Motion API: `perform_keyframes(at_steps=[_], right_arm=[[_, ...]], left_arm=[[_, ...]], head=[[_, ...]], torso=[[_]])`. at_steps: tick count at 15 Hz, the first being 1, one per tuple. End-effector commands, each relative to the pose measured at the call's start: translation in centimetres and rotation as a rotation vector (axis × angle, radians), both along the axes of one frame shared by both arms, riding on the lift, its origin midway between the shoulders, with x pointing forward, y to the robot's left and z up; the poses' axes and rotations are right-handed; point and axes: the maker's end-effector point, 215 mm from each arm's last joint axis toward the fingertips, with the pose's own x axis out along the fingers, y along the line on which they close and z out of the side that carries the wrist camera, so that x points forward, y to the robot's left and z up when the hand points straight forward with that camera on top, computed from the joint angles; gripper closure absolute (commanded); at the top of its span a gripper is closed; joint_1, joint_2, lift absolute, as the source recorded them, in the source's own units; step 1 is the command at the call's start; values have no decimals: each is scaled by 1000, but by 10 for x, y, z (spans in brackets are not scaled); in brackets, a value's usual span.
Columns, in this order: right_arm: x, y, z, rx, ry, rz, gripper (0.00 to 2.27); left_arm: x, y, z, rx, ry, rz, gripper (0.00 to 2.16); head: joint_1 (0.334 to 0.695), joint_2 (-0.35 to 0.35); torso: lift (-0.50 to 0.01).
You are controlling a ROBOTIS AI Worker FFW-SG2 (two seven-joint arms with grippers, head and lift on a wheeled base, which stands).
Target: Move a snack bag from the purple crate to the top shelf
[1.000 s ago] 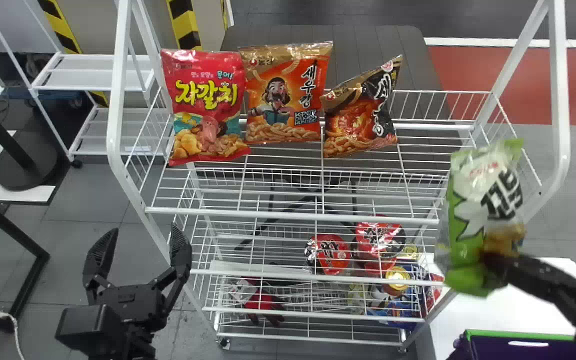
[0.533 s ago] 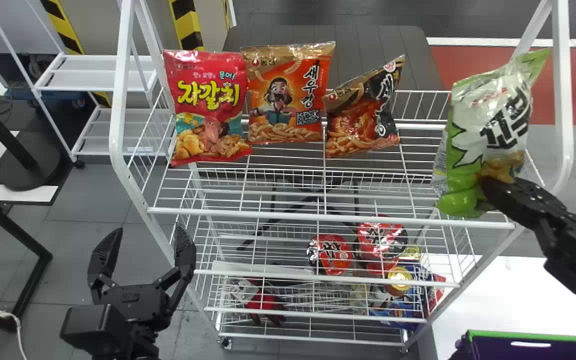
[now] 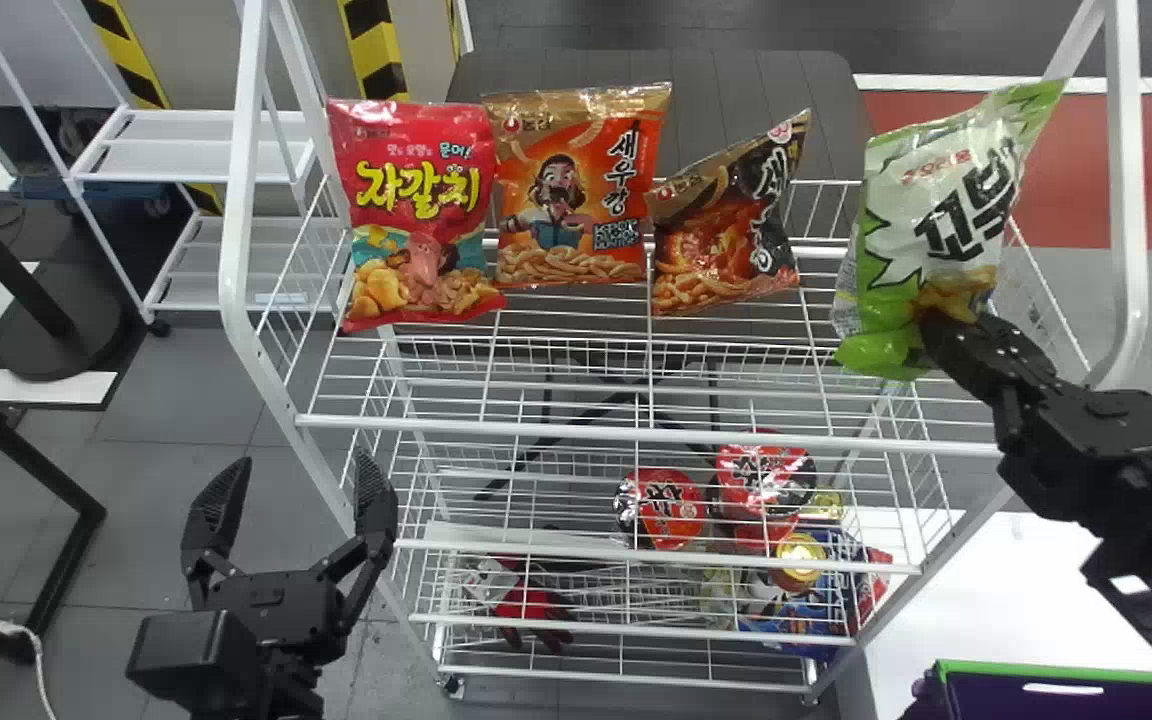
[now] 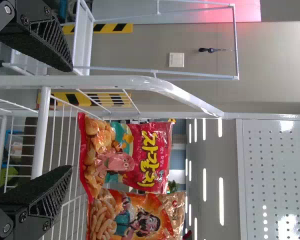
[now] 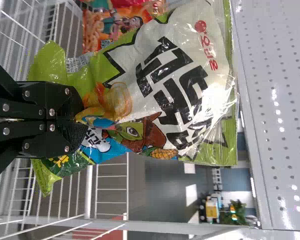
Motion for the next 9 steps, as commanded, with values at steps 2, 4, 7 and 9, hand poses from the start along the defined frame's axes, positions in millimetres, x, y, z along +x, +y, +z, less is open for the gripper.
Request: perform_keyframes(at_steps=[2, 4, 7, 9], right_arm=[[25, -3, -17, -5, 2, -39, 2074], [37, -5, -22, -9, 9, -57, 2074], [56, -10, -30, -14, 21, -70, 2074], [67, -15, -38, -19, 34, -79, 2074]], left_arm=[[0, -1, 0, 2, 0, -2, 130], [0, 0, 1, 2, -2, -1, 130], [0, 0, 2, 2, -5, -1, 130], [0, 1, 1, 4, -4, 1, 130]], head=[[695, 27], [695, 23], [695, 17], [695, 15]], torso=[[1], [1], [1], [1]])
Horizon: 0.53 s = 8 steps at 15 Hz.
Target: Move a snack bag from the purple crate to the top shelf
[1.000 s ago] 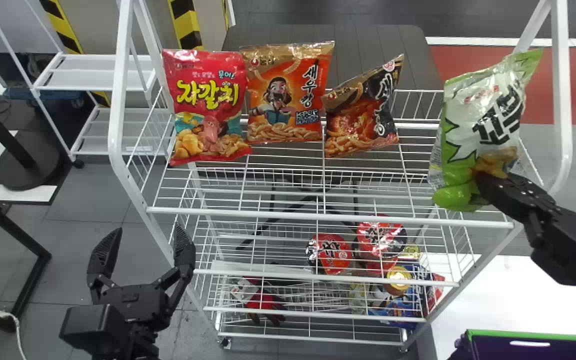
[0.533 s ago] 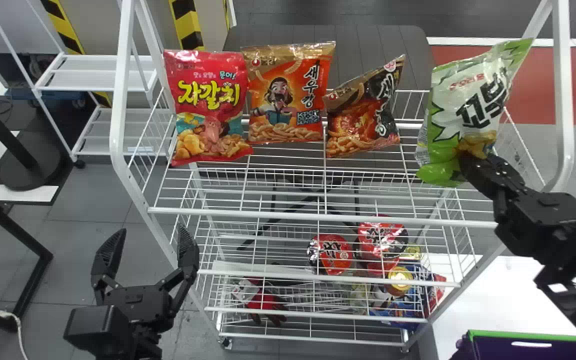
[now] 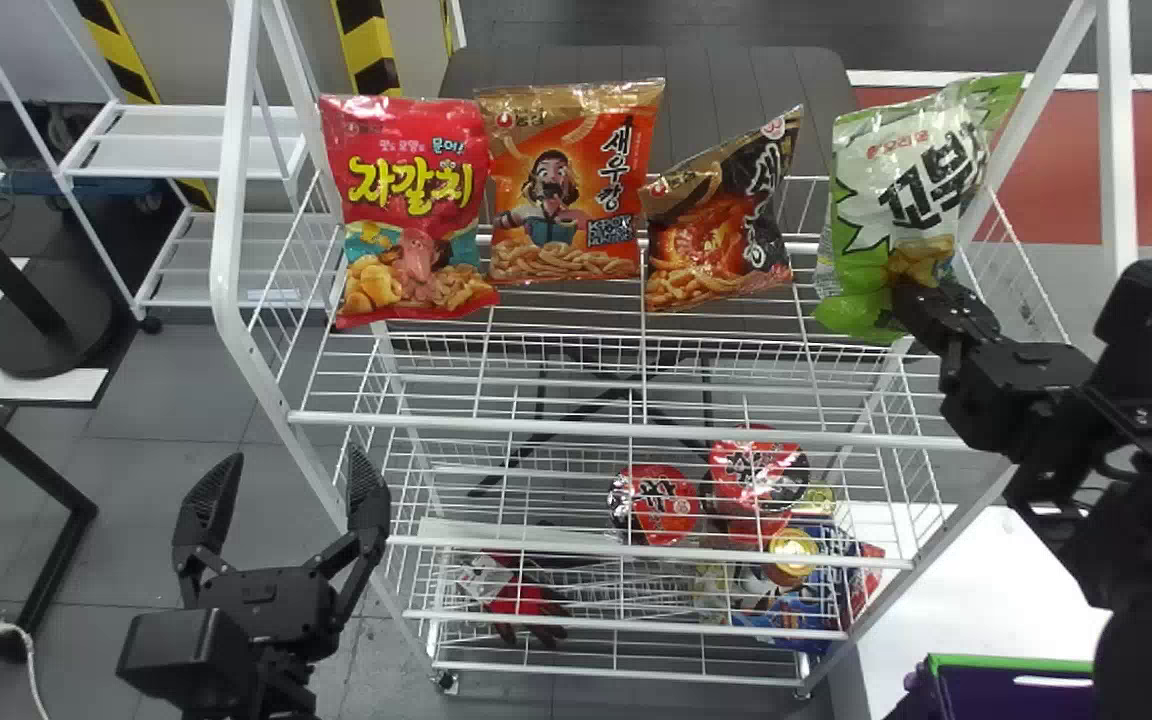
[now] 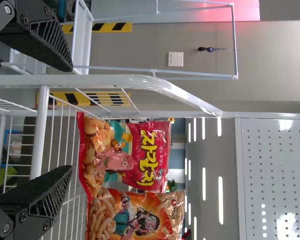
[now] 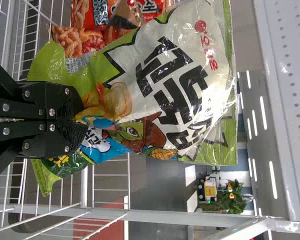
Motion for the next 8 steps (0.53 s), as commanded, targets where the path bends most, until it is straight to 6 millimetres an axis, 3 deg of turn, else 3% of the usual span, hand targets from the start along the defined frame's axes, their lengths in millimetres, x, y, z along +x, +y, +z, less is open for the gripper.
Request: perform_keyframes(at_steps=[1, 5, 8], right_arm=[[12, -4, -10, -2, 17, -8, 2071], [32, -12, -31, 15, 54, -24, 2071], [43, -16, -35, 31, 57, -37, 2067]], left_arm=[[0, 0, 0, 0, 0, 1, 130], [0, 1, -1, 1, 2, 1, 130], [-1, 1, -1, -1, 0, 2, 130]], head=[[695, 11], [695, 3], [695, -3]], torso=[[1], [1], [1]])
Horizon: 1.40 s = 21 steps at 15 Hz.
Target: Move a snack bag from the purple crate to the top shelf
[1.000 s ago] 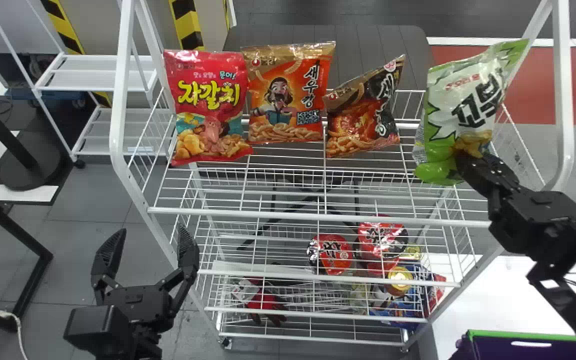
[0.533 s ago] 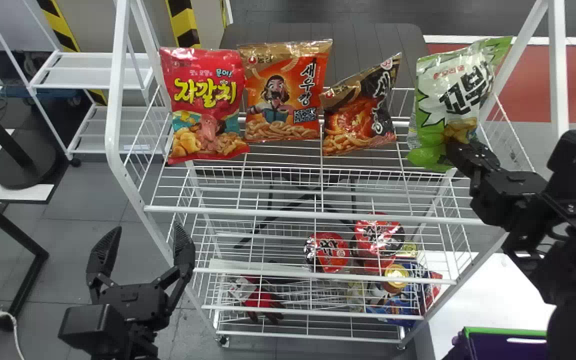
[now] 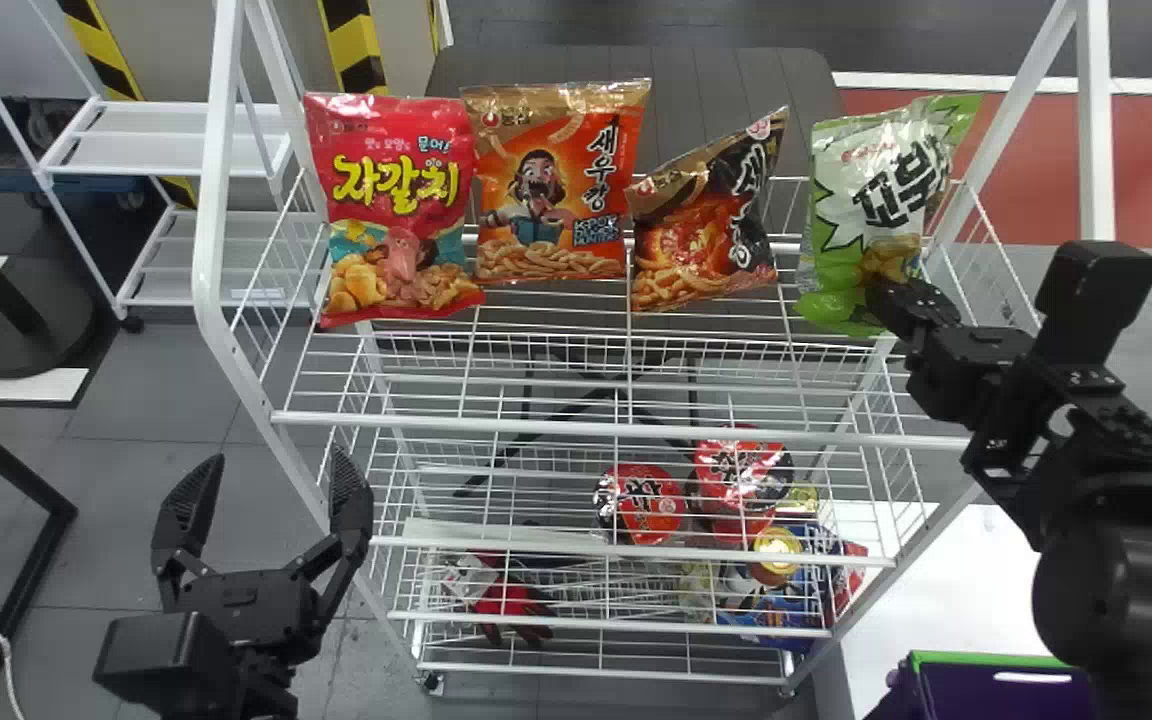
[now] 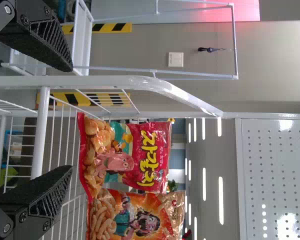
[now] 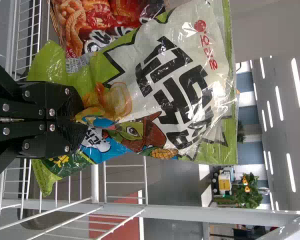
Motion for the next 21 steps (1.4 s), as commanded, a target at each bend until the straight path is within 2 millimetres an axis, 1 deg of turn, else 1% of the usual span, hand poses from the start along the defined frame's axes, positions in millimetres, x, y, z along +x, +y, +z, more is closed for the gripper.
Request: perform_keyframes(at_steps=[1, 3, 8, 11, 12, 14, 20, 21], right_arm=[[9, -4, 0, 8, -6, -13, 2064], [14, -14, -1, 2, -5, -42, 2064], [24, -25, -8, -6, -14, -79, 2061], [31, -33, -8, -15, -37, -111, 2057], [34, -34, -11, -17, -33, -116, 2057], [40, -36, -10, -26, -54, -129, 2057], [48, -35, -23, -21, -44, -135, 2051], [49, -34, -24, -21, -47, -135, 2020]], left_arm=[[-1, 1, -1, -1, -1, 3, 130], [-1, 2, 0, 0, -3, 5, 130], [-1, 3, -1, 1, -4, 5, 130], [-1, 6, -1, 4, -3, 10, 130], [-1, 7, 0, 4, -5, 12, 130], [-1, 6, 0, 3, -5, 11, 130], [-1, 8, -2, 5, 0, 15, 130], [-1, 8, -2, 5, 0, 15, 130]], head=[[695, -4], [695, -8], [695, -25], [695, -32], [695, -34], [695, -37], [695, -36], [695, -35]], torso=[[1], [1], [1], [1], [1], [1], [1], [1]])
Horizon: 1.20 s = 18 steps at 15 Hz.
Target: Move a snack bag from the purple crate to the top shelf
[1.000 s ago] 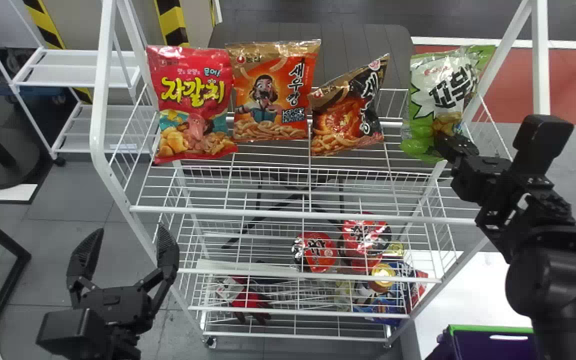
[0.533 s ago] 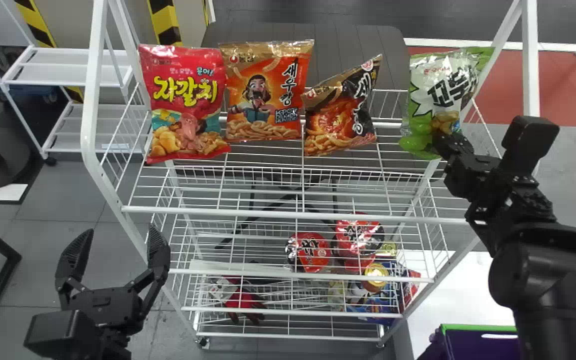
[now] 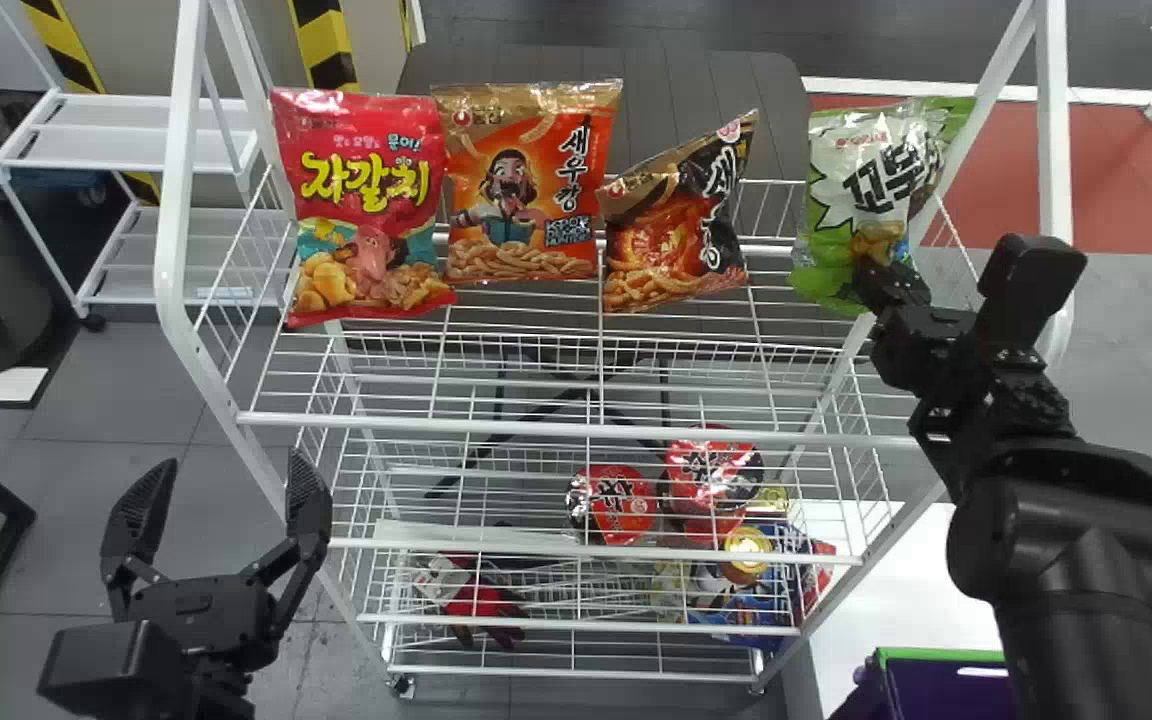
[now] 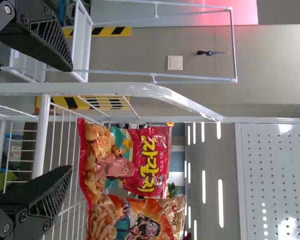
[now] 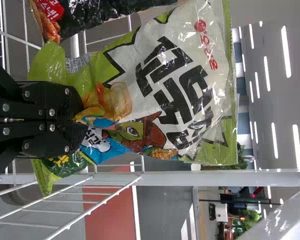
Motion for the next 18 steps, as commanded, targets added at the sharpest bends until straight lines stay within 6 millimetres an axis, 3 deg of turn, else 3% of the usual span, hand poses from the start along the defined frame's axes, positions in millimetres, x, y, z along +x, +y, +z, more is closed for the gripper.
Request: perform_keyframes(at_steps=[1, 5, 6, 10, 14, 18], right_arm=[[2, 1, -5, 3, 1, 0, 2017], [0, -1, -11, 1, 10, -6, 1997], [0, -3, -13, -1, 15, -12, 1878], [-1, -7, -16, -8, 29, -30, 667], [0, -6, -19, -11, 42, -26, 296], [-2, -3, -23, -10, 51, -21, 171]], left_arm=[[0, 0, -1, -1, 3, 1, 130], [0, 1, -2, 0, 4, 1, 130], [0, 0, -1, -1, 3, 1, 130], [0, 0, -1, 1, 3, 0, 130], [0, 1, -1, 1, 3, 2, 130], [0, 0, 0, 0, 1, 2, 130]], head=[[695, -35], [695, -34], [695, -34], [695, -41], [695, -42], [695, -41]], torso=[[1], [1], [1], [1], [1], [1]])
